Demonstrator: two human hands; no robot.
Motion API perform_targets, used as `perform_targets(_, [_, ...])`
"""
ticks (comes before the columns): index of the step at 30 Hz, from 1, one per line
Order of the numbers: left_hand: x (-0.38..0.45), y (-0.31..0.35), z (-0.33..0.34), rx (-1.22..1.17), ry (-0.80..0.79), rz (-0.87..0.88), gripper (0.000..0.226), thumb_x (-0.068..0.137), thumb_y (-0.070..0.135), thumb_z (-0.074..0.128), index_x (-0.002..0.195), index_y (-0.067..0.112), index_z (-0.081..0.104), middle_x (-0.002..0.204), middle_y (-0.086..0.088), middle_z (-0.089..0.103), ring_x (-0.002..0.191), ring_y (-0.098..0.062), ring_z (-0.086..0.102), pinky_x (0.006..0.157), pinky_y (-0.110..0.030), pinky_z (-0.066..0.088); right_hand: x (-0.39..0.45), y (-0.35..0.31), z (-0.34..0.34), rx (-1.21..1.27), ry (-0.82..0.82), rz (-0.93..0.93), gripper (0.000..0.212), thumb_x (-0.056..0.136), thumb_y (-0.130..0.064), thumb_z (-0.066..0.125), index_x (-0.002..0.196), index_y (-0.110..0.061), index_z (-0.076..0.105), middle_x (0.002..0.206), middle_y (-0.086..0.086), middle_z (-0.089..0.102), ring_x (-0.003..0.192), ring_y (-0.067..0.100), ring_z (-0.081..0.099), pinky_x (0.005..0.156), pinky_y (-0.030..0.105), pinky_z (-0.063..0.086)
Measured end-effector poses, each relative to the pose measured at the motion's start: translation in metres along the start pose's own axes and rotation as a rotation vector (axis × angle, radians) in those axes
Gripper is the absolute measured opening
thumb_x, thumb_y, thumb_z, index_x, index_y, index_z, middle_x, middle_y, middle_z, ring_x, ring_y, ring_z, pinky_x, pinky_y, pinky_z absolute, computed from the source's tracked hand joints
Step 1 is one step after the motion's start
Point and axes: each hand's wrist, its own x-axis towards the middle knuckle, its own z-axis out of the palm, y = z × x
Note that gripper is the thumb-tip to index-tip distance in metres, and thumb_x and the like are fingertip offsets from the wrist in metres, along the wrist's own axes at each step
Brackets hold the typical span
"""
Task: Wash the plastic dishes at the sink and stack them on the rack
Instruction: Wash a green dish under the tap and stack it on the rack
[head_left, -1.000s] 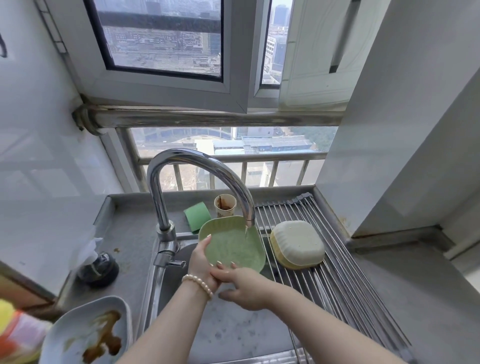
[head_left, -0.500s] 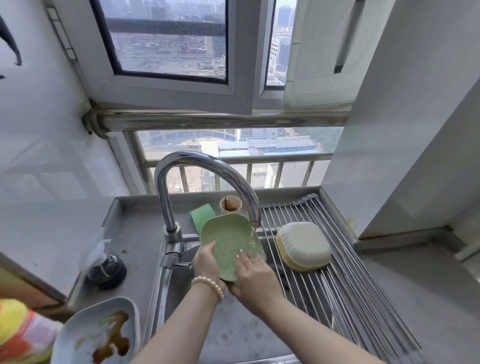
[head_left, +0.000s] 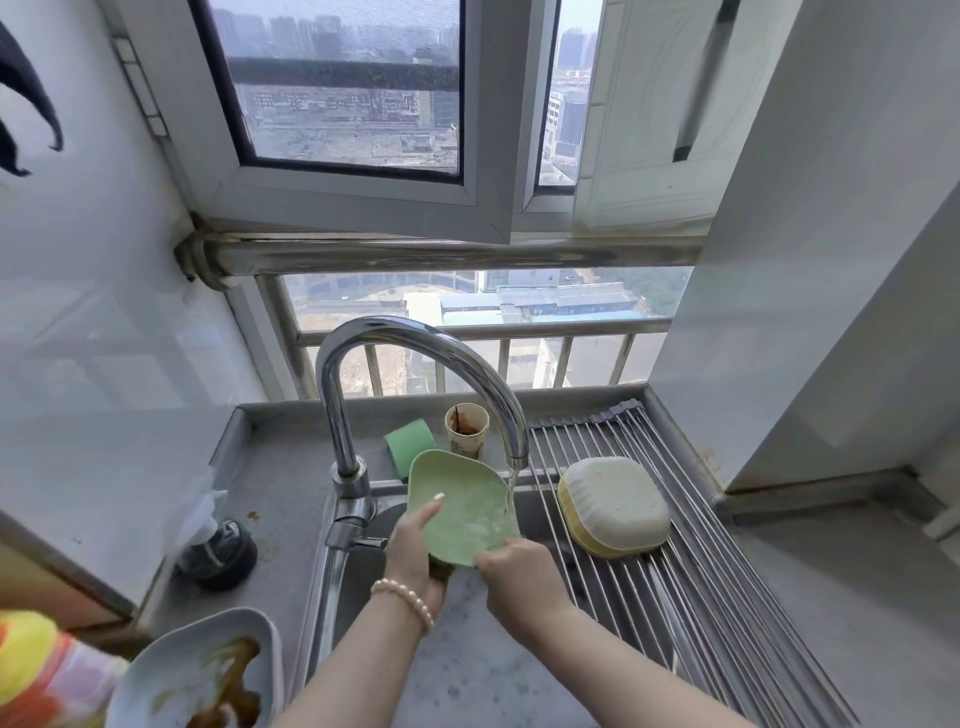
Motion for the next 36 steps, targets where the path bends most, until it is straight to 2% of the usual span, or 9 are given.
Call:
perform_targets(6, [-0.016, -0.027, 0.009, -0.031, 0.046, 0.093, 0.038, 0.077, 0.009, 0.069, 0.113, -0.002, 0.064, 0.099, -0.017, 0.069, 0.091, -0.034, 0.065, 0.087, -0.048, 0.053, 0.006, -0.024, 0.010, 0.335, 0.249, 0.037, 0.007, 0.052, -0.013, 0.070, 0.056, -0.018, 0.068, 0.047, -0.003, 0.060, 0.037, 0.011, 0.053, 0.036, 0.020, 0.038])
perform_targets(11, [-0.008, -0.013, 0.004, 0.071, 0.145, -0.035, 0.033, 0.086, 0.019, 0.054, 0.111, 0.000, 0.063, 0.096, -0.020, 0.068, 0.079, -0.035, 0.065, 0.066, -0.042, 0.052, -0.005, 0.015, 0.015, 0.470, 0.010, -0.044, 0.025, 0.084, -0.039, 0.058, 0.089, -0.020, 0.074, 0.091, -0.003, 0.073, 0.085, 0.019, 0.066, 0.082, 0.039, 0.054])
perform_targets(16, [-0.011, -0.013, 0.003, 0.106, 0.122, -0.135, 0.036, 0.091, 0.032, 0.050, 0.107, 0.003, 0.064, 0.092, -0.018, 0.071, 0.079, -0.034, 0.065, 0.064, -0.039, 0.054, -0.005, 0.032, 0.006, 0.032, -0.308, -0.036, 0.088, 0.083, -0.075, 0.017, 0.145, -0.016, 0.037, 0.152, 0.001, 0.035, 0.147, 0.022, 0.014, 0.117, 0.054, 0.000])
perform_targets(19, [-0.013, -0.012, 0.007, 0.040, 0.036, -0.156, 0.036, 0.095, 0.031, 0.046, 0.100, 0.001, 0.065, 0.082, -0.018, 0.072, 0.080, -0.034, 0.064, 0.068, -0.039, 0.052, -0.006, 0.020, 0.009, 0.051, -0.096, -0.135, 0.026, 0.081, -0.017, 0.065, 0.107, -0.017, 0.069, 0.113, -0.002, 0.069, 0.113, 0.015, 0.060, 0.106, 0.048, 0.040])
perform_targets(21, [-0.011, -0.012, 0.008, 0.027, 0.047, -0.136, 0.034, 0.095, 0.028, 0.046, 0.103, 0.000, 0.064, 0.088, -0.019, 0.070, 0.078, -0.034, 0.063, 0.066, -0.037, 0.050, -0.010, 0.011, 0.017, 0.244, 0.035, -0.167, 0.025, 0.062, -0.003, 0.070, 0.080, -0.021, 0.071, 0.079, -0.007, 0.071, 0.073, 0.014, 0.067, 0.079, 0.034, 0.057])
perform_targets(25, [-0.006, -0.007, 0.007, 0.122, 0.109, -0.114, 0.027, 0.094, 0.025, 0.048, 0.099, 0.003, 0.063, 0.091, -0.019, 0.068, 0.075, -0.035, 0.064, 0.058, -0.036, 0.053, -0.015, 0.022, 0.017, 0.395, -0.036, -0.101, 0.015, 0.079, -0.021, 0.057, 0.086, -0.021, 0.070, 0.084, -0.005, 0.072, 0.076, 0.020, 0.066, 0.066, 0.027, 0.054])
perform_targets(30, [-0.007, 0.002, -0.001, 0.207, 0.073, -0.214, 0.021, 0.095, 0.017, 0.043, 0.092, 0.001, 0.056, 0.087, -0.019, 0.063, 0.077, -0.034, 0.060, 0.066, -0.041, 0.052, -0.012, 0.048, 0.019, -0.166, -0.054, -0.090, 0.050, 0.044, -0.021, 0.089, 0.092, -0.023, 0.075, 0.099, -0.011, 0.072, 0.107, 0.024, 0.066, 0.086, 0.053, 0.053])
perform_targets(33, [-0.011, -0.004, 0.000, 0.115, 0.066, -0.177, 0.021, 0.090, 0.009, 0.045, 0.100, -0.005, 0.056, 0.095, -0.024, 0.064, 0.082, -0.036, 0.060, 0.075, -0.043, 0.051, -0.012, 0.040, 0.024, -0.130, 0.062, -0.148, 0.044, 0.035, -0.003, 0.084, 0.076, -0.019, 0.075, 0.081, -0.005, 0.073, 0.090, 0.023, 0.071, 0.090, 0.040, 0.054])
perform_targets(36, [-0.015, -0.022, 0.008, 0.017, 0.079, -0.021, 0.032, 0.082, -0.006, 0.049, 0.114, -0.007, 0.055, 0.103, -0.027, 0.063, 0.084, -0.036, 0.062, 0.069, -0.039, 0.054, -0.008, 0.015, 0.015, 0.071, 0.145, -0.096, 0.034, 0.029, -0.001, 0.077, 0.054, -0.019, 0.062, 0.051, -0.003, 0.059, 0.049, 0.016, 0.059, 0.049, 0.018, 0.048])
